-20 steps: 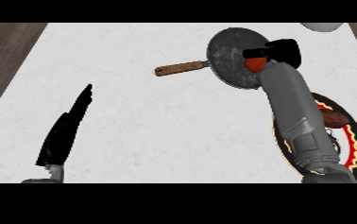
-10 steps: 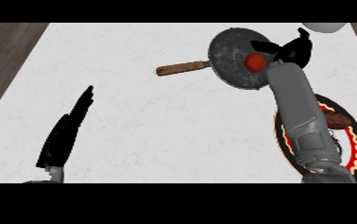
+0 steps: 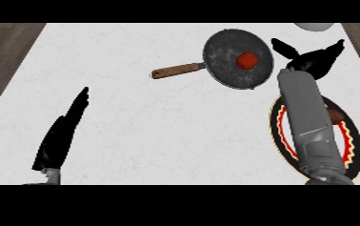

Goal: Pick the bell pepper from the plate and place it in the pan

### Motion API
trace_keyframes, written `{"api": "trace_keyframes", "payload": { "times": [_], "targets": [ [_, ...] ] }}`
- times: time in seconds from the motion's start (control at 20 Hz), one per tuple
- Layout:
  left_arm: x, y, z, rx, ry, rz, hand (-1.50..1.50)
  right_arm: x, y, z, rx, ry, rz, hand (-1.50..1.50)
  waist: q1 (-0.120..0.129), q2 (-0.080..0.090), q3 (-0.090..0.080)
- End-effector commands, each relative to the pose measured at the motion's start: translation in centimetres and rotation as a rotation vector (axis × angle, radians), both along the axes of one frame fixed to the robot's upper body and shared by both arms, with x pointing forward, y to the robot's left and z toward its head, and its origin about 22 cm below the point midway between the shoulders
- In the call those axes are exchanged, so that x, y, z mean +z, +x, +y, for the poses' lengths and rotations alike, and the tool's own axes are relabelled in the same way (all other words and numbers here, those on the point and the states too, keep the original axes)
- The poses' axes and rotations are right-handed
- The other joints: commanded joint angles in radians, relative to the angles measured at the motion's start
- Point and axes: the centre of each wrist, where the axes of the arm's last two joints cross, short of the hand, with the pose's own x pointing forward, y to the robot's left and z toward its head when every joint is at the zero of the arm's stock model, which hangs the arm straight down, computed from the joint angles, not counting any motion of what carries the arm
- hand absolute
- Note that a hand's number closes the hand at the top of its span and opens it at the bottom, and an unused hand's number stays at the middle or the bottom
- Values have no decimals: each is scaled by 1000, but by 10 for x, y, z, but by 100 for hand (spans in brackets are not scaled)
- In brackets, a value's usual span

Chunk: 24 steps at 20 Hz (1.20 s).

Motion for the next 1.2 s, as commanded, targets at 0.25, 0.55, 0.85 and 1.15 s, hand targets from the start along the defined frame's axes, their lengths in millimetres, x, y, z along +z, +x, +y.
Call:
{"api": "trace_keyframes", "payload": {
  "times": [0.25, 0.55, 0.85, 1.15],
  "targets": [
    [-3, -19, 12, 60, -4, 37, 0, -52, -56, -18, -145, -85, -69, -150, -59, -31, -3],
    [-7, -16, 20, 73, 10, 31, 0, -70, -104, -14, -81, -104, -62, -150, -80, -40, -5],
    [7, -10, 18, 102, -7, 34, 0, -74, -174, -16, -71, -79, -63, -150, -90, -37, -6],
    [0, -23, 23, 63, 4, 40, 0, -50, -251, -15, -64, -116, -63, -150, -70, -28, -5]
  ]
}}
